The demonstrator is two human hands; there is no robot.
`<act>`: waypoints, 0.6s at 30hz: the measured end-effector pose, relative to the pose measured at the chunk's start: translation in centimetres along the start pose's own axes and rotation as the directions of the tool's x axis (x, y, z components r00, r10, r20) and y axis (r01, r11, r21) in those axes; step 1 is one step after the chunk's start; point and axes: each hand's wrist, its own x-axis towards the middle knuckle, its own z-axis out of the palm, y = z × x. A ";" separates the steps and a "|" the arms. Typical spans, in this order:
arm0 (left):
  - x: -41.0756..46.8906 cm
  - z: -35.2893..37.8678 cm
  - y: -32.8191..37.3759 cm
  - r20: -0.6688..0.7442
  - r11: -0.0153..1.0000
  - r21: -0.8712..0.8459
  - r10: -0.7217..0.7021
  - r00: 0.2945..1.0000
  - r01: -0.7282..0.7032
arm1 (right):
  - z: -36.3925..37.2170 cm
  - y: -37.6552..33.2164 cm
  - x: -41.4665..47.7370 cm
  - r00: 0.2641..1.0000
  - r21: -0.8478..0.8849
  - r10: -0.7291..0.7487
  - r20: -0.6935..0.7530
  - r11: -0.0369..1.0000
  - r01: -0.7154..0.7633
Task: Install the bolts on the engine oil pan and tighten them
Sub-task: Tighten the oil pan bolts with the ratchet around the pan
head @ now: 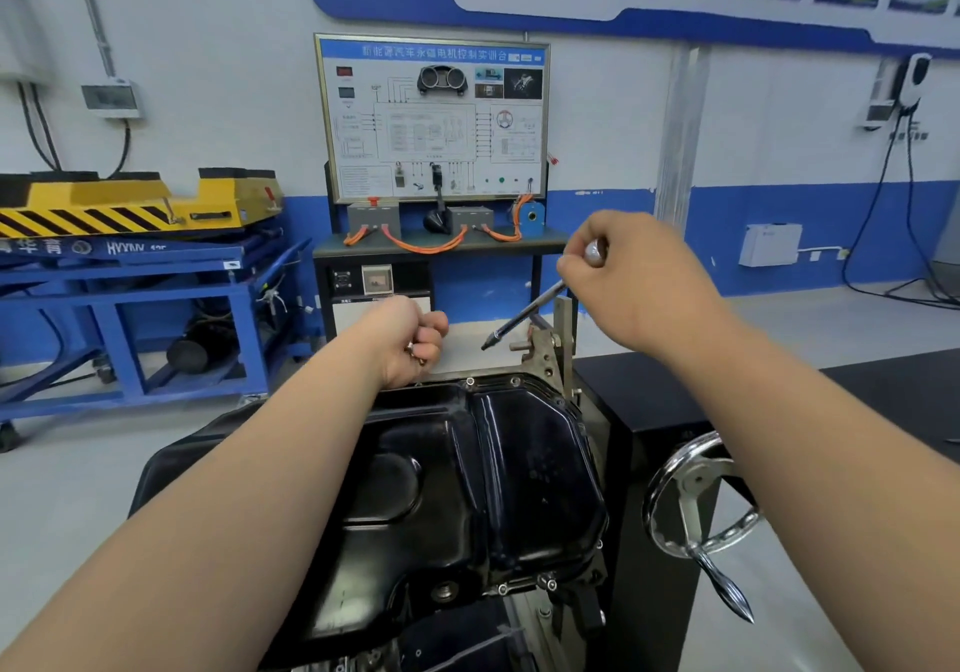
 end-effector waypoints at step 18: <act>5.9 5.3 -3.1 0.440 -0.304 0.876 0.180 0.880 -0.376 | 1.3 6.4 0.2 0.997 -0.055 0.083 -0.002 0.995 -0.083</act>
